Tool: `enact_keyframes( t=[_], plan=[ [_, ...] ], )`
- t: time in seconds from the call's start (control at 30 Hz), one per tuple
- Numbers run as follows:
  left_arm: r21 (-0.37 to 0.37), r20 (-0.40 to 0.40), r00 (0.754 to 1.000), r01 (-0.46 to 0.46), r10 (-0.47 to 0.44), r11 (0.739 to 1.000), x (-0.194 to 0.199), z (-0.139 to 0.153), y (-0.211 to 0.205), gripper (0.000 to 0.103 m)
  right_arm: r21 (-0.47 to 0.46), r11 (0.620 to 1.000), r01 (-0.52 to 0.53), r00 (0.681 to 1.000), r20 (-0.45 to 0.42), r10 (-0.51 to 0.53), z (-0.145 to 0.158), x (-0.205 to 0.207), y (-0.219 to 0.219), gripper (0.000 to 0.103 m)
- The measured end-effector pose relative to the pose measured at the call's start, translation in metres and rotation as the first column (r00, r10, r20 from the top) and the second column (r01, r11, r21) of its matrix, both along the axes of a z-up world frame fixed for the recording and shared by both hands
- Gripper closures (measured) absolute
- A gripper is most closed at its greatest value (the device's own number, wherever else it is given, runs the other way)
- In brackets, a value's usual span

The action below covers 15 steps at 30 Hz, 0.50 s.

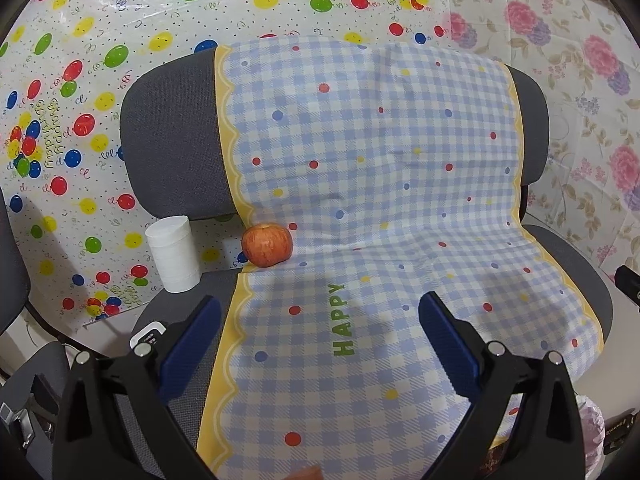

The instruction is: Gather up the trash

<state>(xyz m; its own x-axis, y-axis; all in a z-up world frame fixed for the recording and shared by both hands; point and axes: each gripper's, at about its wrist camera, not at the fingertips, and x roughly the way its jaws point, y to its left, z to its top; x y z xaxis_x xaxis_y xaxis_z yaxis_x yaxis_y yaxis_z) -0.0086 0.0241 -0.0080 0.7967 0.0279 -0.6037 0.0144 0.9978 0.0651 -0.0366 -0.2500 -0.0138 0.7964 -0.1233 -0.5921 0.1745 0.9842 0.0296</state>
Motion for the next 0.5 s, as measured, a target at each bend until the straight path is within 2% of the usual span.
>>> enact_keyframes(
  t=[0.23,0.4,0.5],
  plan=[
    [0.01,-0.005,0.999,0.035,-0.035,0.999,0.005,-0.011,-0.008,0.007,0.011,1.0,0.0,1.0,-0.025,0.0,-0.013,0.007,-0.006,0.008],
    [-0.016,-0.088,0.994,0.06,-0.061,0.998,0.019,-0.035,-0.012,0.007,-0.006,1.0,0.017,0.998,-0.065,-0.017,-0.032,0.031,-0.019,0.008],
    [0.0,-0.142,0.987,0.078,-0.077,0.997,0.03,-0.057,-0.013,0.007,-0.037,0.998,0.041,0.993,-0.111,-0.045,-0.053,0.054,-0.036,0.008]
  ],
)
